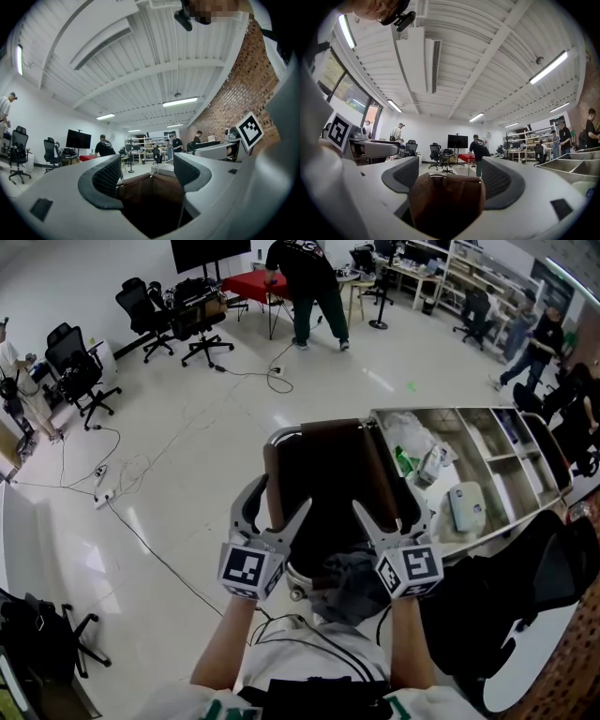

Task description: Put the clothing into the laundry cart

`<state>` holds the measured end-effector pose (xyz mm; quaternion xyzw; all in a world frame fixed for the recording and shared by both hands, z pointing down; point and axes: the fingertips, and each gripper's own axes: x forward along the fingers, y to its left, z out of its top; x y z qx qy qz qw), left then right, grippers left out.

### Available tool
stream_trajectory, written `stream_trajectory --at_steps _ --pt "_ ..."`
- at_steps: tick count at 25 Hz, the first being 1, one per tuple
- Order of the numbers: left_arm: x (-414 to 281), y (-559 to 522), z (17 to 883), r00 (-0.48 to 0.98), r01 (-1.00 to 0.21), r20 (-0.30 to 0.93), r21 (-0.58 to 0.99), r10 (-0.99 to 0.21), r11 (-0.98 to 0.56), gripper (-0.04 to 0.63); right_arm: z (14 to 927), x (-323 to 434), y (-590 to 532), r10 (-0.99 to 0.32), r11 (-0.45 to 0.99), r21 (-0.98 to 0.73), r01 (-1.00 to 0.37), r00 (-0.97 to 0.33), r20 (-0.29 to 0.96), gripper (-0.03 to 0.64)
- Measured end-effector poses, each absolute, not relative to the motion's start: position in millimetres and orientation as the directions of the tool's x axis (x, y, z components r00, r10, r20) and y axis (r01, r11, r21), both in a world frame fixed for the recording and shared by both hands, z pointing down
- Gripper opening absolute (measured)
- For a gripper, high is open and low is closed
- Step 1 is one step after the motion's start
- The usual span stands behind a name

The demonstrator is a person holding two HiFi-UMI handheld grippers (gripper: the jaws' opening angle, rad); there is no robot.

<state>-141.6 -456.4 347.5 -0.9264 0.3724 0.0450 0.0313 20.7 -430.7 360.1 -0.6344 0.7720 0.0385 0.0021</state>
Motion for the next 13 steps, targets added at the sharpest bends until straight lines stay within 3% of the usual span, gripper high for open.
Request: stream_trajectory --at_steps 13 --pt "-144 -453 351 0.711 -0.700 -0.100 -0.016 -0.696 -0.713 0.330 369 6 -433 -0.972 0.232 0.050 -0.971 -0.233 -0.015 0.445"
